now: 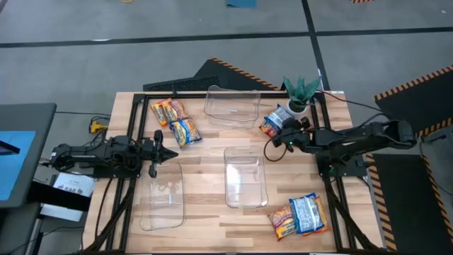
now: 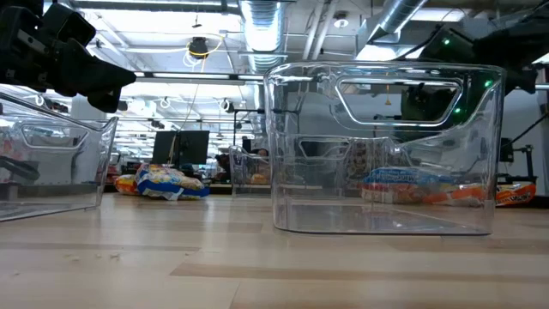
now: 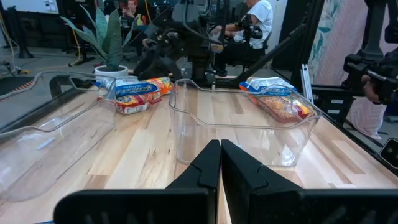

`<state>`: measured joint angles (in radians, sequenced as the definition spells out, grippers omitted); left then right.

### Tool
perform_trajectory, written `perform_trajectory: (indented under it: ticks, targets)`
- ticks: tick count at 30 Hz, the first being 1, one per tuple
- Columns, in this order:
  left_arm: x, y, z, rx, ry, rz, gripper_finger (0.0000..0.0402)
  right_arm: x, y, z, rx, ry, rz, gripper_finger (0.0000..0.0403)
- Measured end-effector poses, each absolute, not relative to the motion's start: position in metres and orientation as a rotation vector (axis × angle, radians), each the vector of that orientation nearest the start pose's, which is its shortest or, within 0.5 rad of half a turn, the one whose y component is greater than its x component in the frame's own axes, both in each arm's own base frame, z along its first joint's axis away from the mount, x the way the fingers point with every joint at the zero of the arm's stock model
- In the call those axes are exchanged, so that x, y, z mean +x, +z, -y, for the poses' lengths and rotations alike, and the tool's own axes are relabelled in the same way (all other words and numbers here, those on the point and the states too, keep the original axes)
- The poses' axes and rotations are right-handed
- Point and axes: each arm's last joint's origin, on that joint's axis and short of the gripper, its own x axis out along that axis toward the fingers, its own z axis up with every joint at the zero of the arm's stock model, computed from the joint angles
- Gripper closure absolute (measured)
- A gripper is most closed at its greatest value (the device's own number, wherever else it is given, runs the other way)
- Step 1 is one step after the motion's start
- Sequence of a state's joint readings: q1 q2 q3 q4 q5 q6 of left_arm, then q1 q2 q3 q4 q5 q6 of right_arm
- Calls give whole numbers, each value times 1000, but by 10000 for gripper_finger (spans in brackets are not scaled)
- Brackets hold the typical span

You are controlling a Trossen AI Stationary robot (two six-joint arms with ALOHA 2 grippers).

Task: Sort Maruchan noodles
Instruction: Put the top right blue noodle pack into the top transparent bin

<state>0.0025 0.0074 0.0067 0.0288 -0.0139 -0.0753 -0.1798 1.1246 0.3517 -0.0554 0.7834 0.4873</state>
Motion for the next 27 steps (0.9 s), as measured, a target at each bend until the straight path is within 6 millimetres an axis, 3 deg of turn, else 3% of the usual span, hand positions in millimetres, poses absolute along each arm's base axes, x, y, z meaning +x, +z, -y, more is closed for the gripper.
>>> perform_trajectory:
  ticks: [14,17,22,27]
  targets:
    - [98,168,-1,-75,15,28,401,181,128,66,132,-1114,-700,188]
    - [98,168,-1,-75,15,28,401,181,126,66,126,-1115,-712,229]
    - [98,168,-1,-75,15,28,401,181,125,66,117,-1111,-728,379]
    - [98,168,-1,-75,15,29,401,183,133,61,128,-1067,-713,395]
